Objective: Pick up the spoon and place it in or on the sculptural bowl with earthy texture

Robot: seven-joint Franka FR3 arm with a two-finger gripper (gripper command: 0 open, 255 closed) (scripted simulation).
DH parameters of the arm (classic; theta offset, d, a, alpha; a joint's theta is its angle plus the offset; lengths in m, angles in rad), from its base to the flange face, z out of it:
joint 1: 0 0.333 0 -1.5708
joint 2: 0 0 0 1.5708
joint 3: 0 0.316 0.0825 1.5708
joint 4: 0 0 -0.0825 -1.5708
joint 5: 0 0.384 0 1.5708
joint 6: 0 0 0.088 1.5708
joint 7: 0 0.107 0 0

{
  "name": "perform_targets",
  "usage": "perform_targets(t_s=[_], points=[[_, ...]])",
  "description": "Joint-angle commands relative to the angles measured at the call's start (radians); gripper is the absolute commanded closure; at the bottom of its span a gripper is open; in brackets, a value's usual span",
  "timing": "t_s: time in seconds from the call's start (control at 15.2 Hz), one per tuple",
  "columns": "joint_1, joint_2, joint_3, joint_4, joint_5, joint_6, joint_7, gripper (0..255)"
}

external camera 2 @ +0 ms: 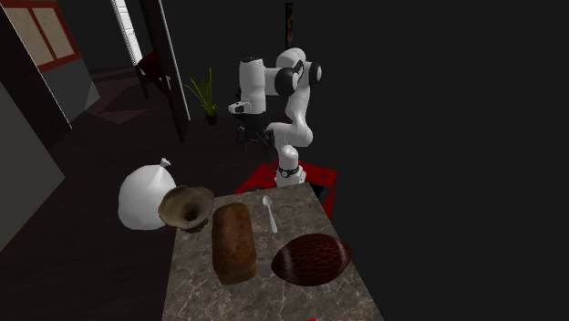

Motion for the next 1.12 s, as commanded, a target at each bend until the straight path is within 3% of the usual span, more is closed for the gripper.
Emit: perform_targets(t_s=[0.0, 0.53, 1.06], points=[[0.023, 0.02, -0.006, -0.045, 0.01, 0.064, -0.039, 0], [0.122, 0.161, -0.042, -0.201, 0.058, 0.345, -0.215, 0], [0.242, 0.376, -0.09, -0.272, 0.146, 0.612, -0.406, 0]])
